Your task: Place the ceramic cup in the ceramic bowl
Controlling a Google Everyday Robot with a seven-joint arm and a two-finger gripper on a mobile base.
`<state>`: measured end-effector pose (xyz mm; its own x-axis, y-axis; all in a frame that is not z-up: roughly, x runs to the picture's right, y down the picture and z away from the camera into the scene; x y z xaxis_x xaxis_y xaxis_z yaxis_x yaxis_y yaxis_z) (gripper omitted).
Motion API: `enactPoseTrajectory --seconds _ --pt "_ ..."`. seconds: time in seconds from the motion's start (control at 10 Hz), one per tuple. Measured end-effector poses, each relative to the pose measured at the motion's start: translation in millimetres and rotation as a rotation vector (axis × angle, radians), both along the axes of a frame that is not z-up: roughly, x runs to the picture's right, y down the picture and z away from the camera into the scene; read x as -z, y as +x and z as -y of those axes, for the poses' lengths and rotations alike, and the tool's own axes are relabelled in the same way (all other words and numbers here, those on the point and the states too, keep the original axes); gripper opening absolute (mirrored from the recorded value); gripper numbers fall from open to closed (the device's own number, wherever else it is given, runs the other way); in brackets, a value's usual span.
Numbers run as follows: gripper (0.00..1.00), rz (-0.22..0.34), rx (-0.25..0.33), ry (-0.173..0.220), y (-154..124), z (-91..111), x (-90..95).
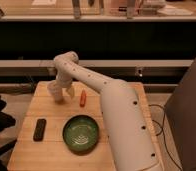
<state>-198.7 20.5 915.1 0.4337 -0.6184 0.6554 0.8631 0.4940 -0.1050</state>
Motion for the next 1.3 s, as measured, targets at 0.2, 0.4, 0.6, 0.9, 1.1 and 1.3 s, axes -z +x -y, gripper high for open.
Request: enactPoseTrajectory --seconds 0.2,0.4,0.6,0.9,1.1,1.3 --pt "0.8 0.002 0.006 -0.001 -2 -2 -1.7" --pt "0.73 0.003 0.008 0.0 -2 -3 -3.8" --pt "0.63 0.001 0.009 0.0 0 -4 -6.0" --pt "0.29 0.002 0.013 0.001 -4 -7 -10.2" --pt "0.11 0.0 0.013 0.007 -1 -7 -12.5" --pt "0.02 0.0 0.014 0.016 2 -6 -11.5"
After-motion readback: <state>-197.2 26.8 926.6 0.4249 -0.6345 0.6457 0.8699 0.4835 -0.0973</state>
